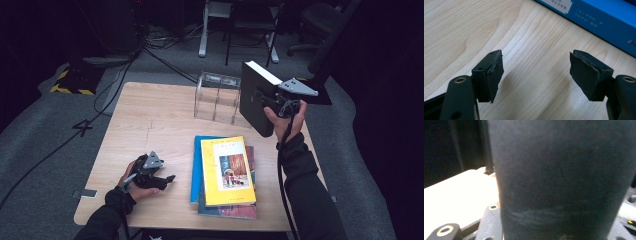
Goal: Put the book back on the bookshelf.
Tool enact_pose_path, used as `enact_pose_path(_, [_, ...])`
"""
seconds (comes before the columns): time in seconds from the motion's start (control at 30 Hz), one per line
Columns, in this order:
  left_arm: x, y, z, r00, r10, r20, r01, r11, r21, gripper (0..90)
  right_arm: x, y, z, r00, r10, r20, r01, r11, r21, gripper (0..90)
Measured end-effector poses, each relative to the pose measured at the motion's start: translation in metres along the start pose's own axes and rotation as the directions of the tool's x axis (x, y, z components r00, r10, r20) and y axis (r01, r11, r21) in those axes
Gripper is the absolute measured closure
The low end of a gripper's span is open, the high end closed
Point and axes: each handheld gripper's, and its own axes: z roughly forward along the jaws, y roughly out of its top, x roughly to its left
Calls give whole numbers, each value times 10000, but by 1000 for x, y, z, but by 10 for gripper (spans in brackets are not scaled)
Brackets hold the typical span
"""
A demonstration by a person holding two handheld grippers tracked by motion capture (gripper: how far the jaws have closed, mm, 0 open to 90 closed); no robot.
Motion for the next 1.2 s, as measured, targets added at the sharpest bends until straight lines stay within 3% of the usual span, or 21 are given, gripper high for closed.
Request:
enact_pose_path(0.4, [1, -1, 1, 9995, -115, 301, 119, 9998, -131, 267, -6, -11, 38, 9942, 308, 1030, -318, 9995, 81, 539])
enact_pose_path(0.77, [0, -4, 0, 9989, -161, 433, 169, 9997, -173, 271, -12, -23, 63, 9882, 576, 1419, -556, 9983, -179, 539])
enact_pose_path(0.93, [0, -6, -2, 9982, -372, 468, 382, 9991, -207, 273, -17, -30, 72, 9856, 627, 1569, -584, 9978, -318, 539])
enact_pose_path(1.2, [-1, -9, -4, 9976, -444, 532, 459, 9986, -259, 277, -24, -43, 81, 9861, 791, 1460, -741, 9965, -393, 538])
